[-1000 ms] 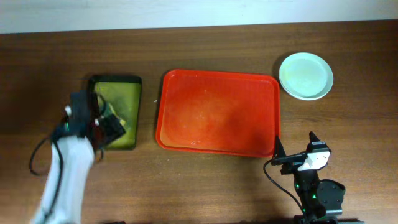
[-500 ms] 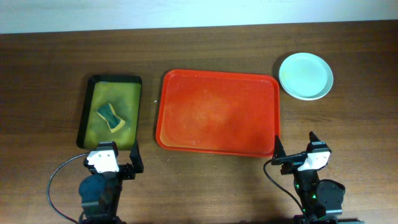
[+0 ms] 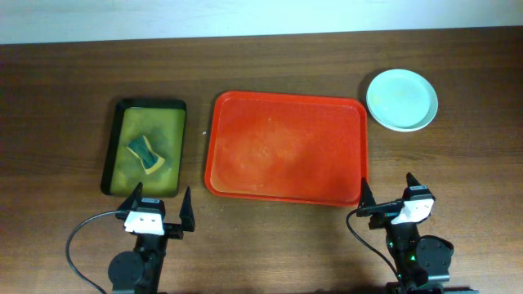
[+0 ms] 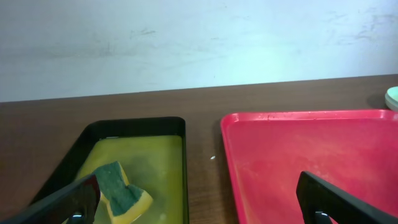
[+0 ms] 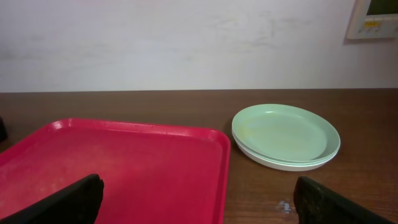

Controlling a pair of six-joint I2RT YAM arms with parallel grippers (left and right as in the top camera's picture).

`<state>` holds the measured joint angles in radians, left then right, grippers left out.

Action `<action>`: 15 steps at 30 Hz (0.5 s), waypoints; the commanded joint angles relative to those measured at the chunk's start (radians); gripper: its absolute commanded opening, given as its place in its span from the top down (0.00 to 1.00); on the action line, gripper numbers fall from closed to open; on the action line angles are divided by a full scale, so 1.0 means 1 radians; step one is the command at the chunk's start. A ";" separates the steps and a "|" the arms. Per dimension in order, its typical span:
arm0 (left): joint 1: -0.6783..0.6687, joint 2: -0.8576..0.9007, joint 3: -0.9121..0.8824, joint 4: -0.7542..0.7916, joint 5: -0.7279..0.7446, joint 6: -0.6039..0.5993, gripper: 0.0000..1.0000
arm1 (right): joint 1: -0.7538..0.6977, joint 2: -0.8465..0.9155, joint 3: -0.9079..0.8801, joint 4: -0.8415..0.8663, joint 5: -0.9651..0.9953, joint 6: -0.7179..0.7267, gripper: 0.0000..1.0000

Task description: Clean dirty plates on tray and stack at the side

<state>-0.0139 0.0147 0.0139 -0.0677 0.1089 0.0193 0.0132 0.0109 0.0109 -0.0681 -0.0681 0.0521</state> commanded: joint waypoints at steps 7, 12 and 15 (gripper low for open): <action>-0.006 -0.010 -0.005 -0.018 -0.109 -0.062 0.01 | 0.007 -0.008 -0.005 -0.007 0.005 0.006 0.02; -0.005 -0.010 -0.006 -0.016 -0.113 -0.048 0.01 | 0.007 -0.008 -0.005 -0.006 0.005 0.006 0.02; -0.005 -0.010 -0.005 -0.016 -0.113 -0.048 0.01 | 0.007 -0.008 -0.005 -0.007 0.005 0.006 0.02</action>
<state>-0.0139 0.0147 0.0139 -0.0795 0.0105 -0.0303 0.0132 0.0109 0.0109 -0.0681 -0.0681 0.0525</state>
